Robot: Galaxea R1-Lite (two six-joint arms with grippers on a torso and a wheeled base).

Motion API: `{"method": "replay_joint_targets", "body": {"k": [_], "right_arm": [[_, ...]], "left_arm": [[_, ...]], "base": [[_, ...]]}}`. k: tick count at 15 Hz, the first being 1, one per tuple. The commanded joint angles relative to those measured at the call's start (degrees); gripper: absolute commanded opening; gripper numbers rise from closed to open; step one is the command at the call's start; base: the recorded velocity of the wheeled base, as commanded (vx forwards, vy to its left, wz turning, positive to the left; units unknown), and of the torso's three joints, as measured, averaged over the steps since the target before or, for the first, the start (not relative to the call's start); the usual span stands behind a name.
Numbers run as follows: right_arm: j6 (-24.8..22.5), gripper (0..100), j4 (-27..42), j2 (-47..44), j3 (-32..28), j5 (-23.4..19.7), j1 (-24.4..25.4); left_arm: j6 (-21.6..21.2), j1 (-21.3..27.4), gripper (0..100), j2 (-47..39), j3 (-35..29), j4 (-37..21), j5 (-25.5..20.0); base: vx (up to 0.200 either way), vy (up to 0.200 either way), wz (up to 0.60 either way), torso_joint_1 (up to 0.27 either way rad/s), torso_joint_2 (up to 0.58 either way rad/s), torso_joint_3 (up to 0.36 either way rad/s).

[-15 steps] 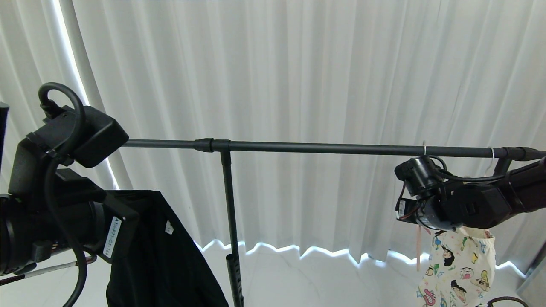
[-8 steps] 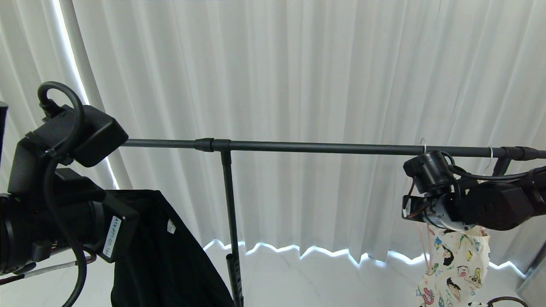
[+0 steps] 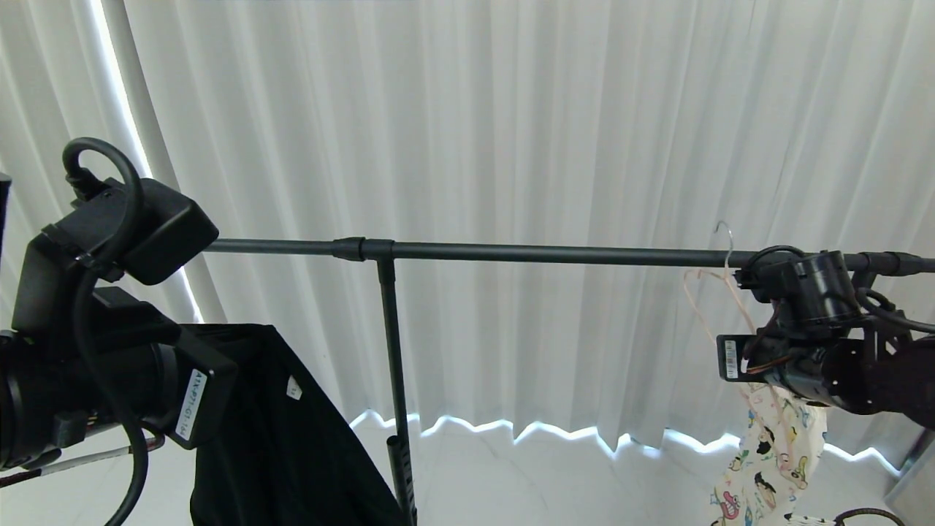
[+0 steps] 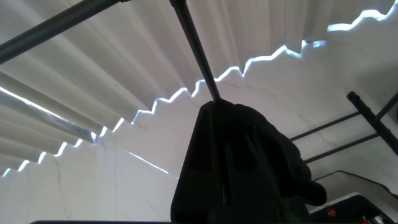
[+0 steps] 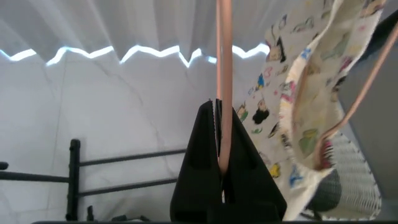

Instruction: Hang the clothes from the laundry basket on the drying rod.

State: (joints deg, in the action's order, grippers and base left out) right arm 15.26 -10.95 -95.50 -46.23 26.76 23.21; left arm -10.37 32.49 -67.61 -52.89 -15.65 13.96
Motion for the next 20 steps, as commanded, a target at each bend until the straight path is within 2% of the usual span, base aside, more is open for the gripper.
{"method": "replay_joint_targets", "body": {"k": [1, 6, 7, 10, 14, 20], "right_arm": [[-1.38, 0, -0.48, 2.60, 0.79, -1.62, -1.41], [-8.32, 0, 0.05, 8.93, 2.46, -11.90, -6.34], [-10.52, 0, 0.84, 11.39, 4.13, -15.86, -8.09], [-12.98, 0, 2.77, 15.78, 7.20, -21.48, -10.20], [-13.24, 0, 3.12, 18.16, 9.05, -22.89, -10.38], [-13.50, 0, 3.30, 20.09, 9.66, -24.12, -10.20]], "left_arm": [[0.00, 0.03, 0, 0.11, -0.02, 0.01, 0.02], [0.00, -0.06, 0, 0.02, 0.07, 0.01, 0.02], [0.00, -0.06, 0, 0.02, 0.07, 0.01, 0.02], [0.00, -0.06, 0, 0.02, 0.07, 0.01, 0.02], [-0.08, -0.06, 0, -0.33, 0.07, 0.01, 2.39], [-0.17, -0.06, 0, -0.33, -0.10, 0.01, 2.39]], "base": [[0.000, 0.000, 0.00, 0.000, 0.00, 0.000], [0.000, 0.000, 0.00, 0.000, 0.00, 0.000], [0.000, 0.000, 0.00, 0.000, 0.00, 0.000], [0.000, 0.000, 0.00, 0.000, 0.00, 0.000], [-0.150, 0.000, 0.00, 0.005, 0.00, 0.001], [-0.200, 0.000, 0.00, 0.002, 0.00, 0.006]]}}
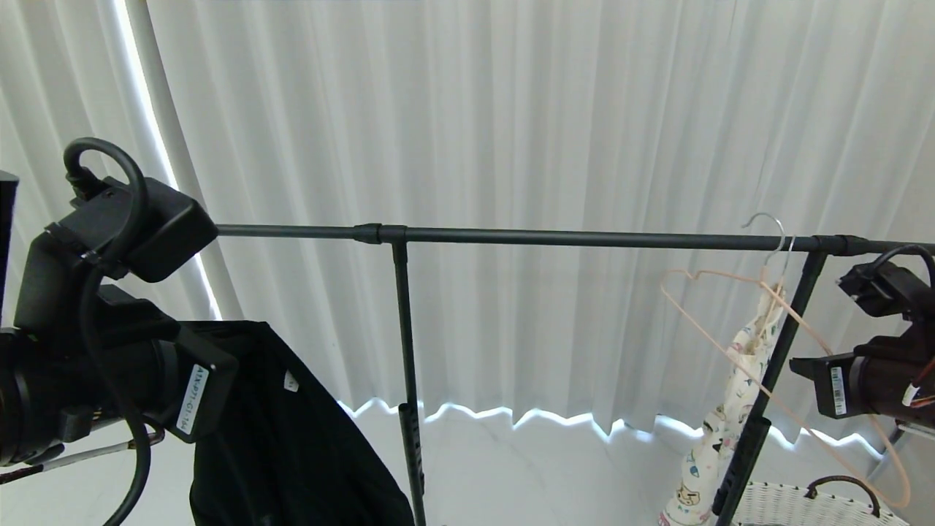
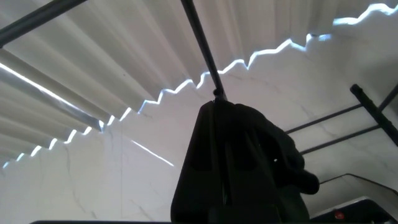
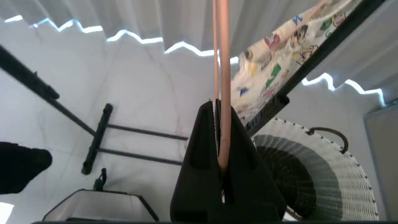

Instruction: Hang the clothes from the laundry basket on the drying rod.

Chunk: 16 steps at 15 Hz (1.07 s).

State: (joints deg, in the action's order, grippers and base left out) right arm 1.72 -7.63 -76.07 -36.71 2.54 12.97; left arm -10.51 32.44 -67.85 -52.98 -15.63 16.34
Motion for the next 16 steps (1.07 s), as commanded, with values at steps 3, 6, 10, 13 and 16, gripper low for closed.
{"method": "replay_joint_targets", "body": {"k": [3, 6, 10, 13, 16], "right_arm": [[-4.53, 0, 4.12, 4.09, 0.49, -4.56, 0.04], [-12.00, 0, 9.65, 8.13, 0.41, -11.06, 0.04], [-19.91, 0, 10.80, 9.62, 0.41, -19.41, 0.04], [-24.31, 0, 10.88, 9.89, 0.49, -21.87, 0.12], [-24.04, 0, 11.32, 11.03, 0.49, -23.28, 2.23]], "left_arm": [[-0.04, 0.08, 0, 0.00, -0.02, -0.02, 0.01], [-0.04, 0.08, 0, -0.09, 0.07, -0.02, 0.01], [0.23, 0.08, 0, -0.26, 0.25, -0.02, 0.01], [1.37, 0.08, 0, -2.99, 0.33, 2.80, -0.08], [2.51, 0.08, 0, -8.88, -0.72, 9.48, 1.15]], "base": [[-0.200, 0.000, 0.00, -0.001, 0.00, 0.004], [-0.200, 0.000, 0.00, 0.002, 0.00, 0.002], [-0.150, 0.000, 0.00, -0.002, 0.00, 0.003], [0.000, 0.000, 0.00, 0.000, 0.00, 0.000], [0.000, 0.000, 0.00, 0.000, 0.00, 0.000]]}}
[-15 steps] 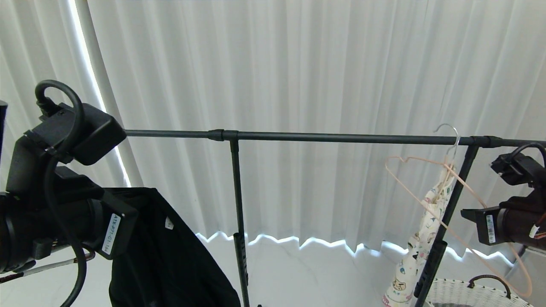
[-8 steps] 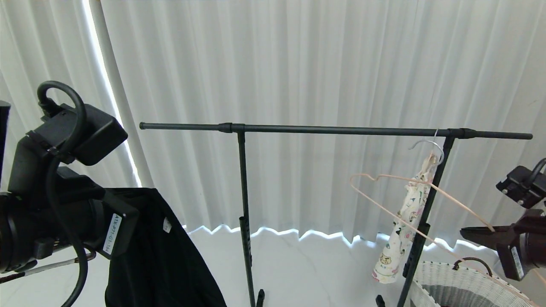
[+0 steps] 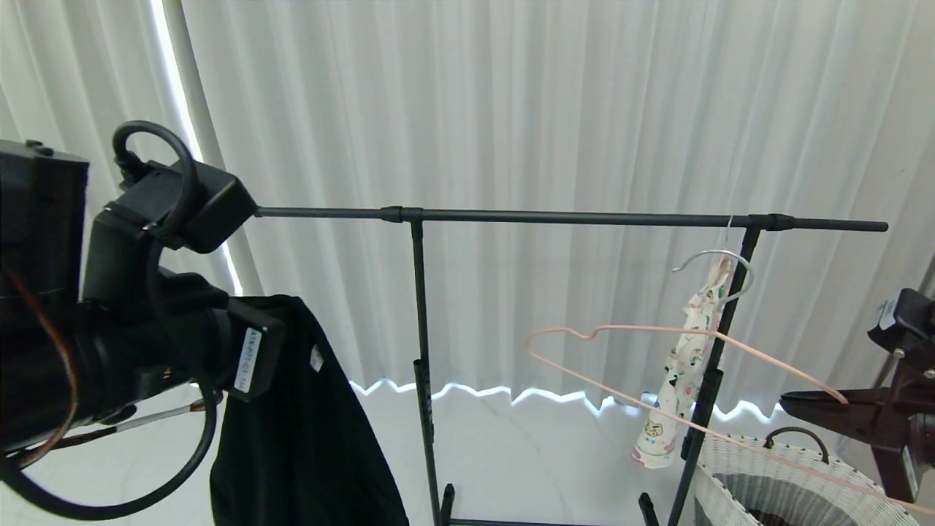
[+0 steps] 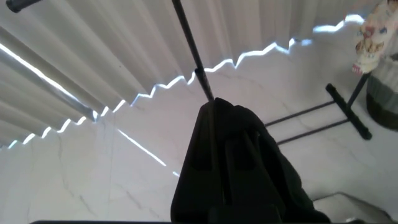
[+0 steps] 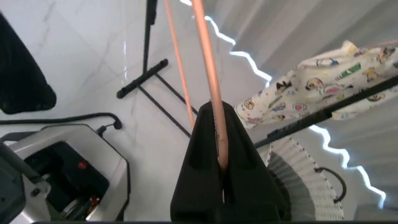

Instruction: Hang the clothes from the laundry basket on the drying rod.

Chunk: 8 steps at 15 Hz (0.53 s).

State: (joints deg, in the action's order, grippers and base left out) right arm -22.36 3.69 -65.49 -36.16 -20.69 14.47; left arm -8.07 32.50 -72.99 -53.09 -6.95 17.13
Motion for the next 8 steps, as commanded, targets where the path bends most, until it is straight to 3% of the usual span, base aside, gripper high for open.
{"method": "replay_joint_targets", "body": {"k": [1, 4, 8], "right_arm": [[0.74, 0, 1.23, 1.15, -0.23, -0.14, 2.58], [8.30, 0, 2.99, 3.09, -0.49, -0.41, 11.11], [14.97, 0, 2.99, 3.17, -2.34, -0.32, 16.03]], "left_arm": [[0.69, 0.02, 0, -7.08, -2.02, 1.15, 1.59], [7.81, 0.11, 0, -15.43, -9.66, 1.15, 5.99], [9.48, 3.80, 0, -17.81, -11.77, 1.15, 7.31]], "base": [[0.000, 0.000, 0.00, 0.000, 0.00, 0.000], [0.000, 0.000, 0.00, 0.000, 0.00, 0.000], [0.000, 0.000, 0.00, 0.000, 0.00, 0.000]]}}
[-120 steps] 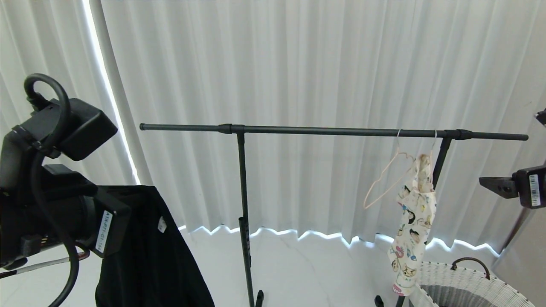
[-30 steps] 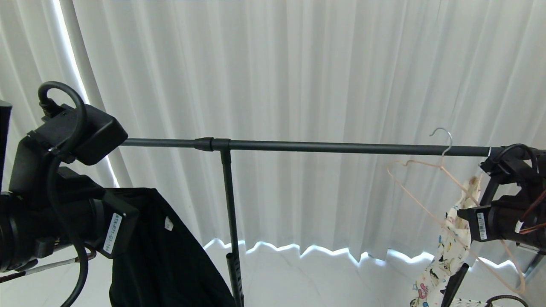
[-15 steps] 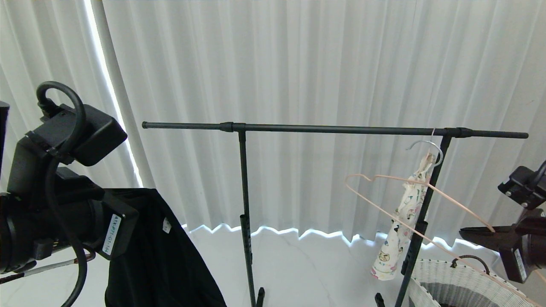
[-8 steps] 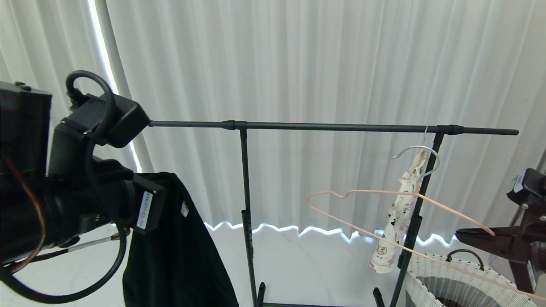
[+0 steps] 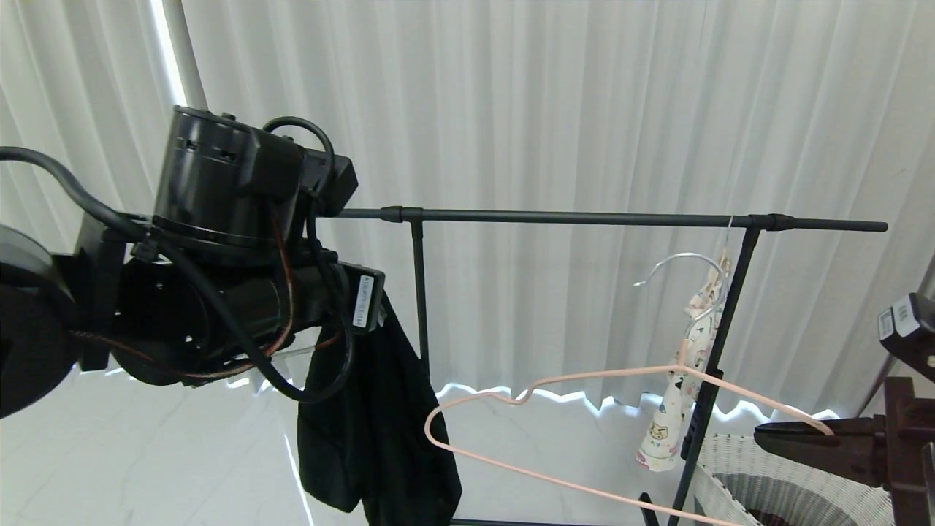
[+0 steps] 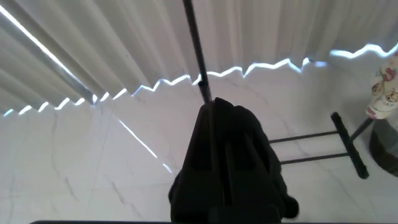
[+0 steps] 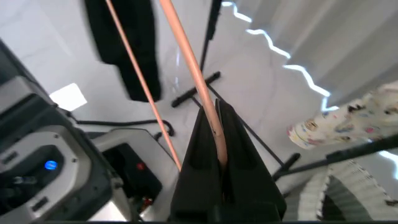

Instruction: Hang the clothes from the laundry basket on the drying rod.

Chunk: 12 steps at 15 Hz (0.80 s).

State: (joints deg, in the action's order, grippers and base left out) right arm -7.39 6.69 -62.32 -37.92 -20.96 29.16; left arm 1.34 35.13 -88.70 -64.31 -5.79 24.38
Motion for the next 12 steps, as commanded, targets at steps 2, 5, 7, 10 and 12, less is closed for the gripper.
{"method": "replay_joint_targets", "body": {"k": [2, 5, 7, 10, 12], "right_arm": [[4.22, 0, -0.72, -0.88, -0.83, 0.13, 2.48], [7.04, 0, -2.03, -1.40, -0.83, 0.21, 2.39], [8.18, 0, -5.90, -2.90, -0.75, 1.09, 2.22], [9.32, 0, -10.38, -4.92, -0.92, 3.20, 2.30], [9.23, 0, -10.38, -4.92, -1.19, 3.11, 2.57]], "left_arm": [[3.76, 3.10, 0, -3.23, -1.44, -0.01, 0.32], [4.02, 3.19, 0, -2.97, -1.52, -0.01, 0.40], [3.93, 3.45, 0, -2.44, -1.52, -0.01, 0.40], [3.93, 4.59, 0, -2.36, -1.52, -0.01, 0.40], [3.93, 5.21, 0, -2.36, -1.52, -0.01, 0.40]], "base": [[0.000, 0.000, 0.00, 0.000, 0.00, 0.000], [0.000, 0.000, 0.00, 0.000, 0.00, 0.000], [0.000, 0.000, 0.00, 0.000, 0.00, 0.000], [0.000, 0.000, 0.00, 0.000, 0.00, 0.000], [0.000, 0.000, 0.00, 0.000, 0.00, 0.000]]}}
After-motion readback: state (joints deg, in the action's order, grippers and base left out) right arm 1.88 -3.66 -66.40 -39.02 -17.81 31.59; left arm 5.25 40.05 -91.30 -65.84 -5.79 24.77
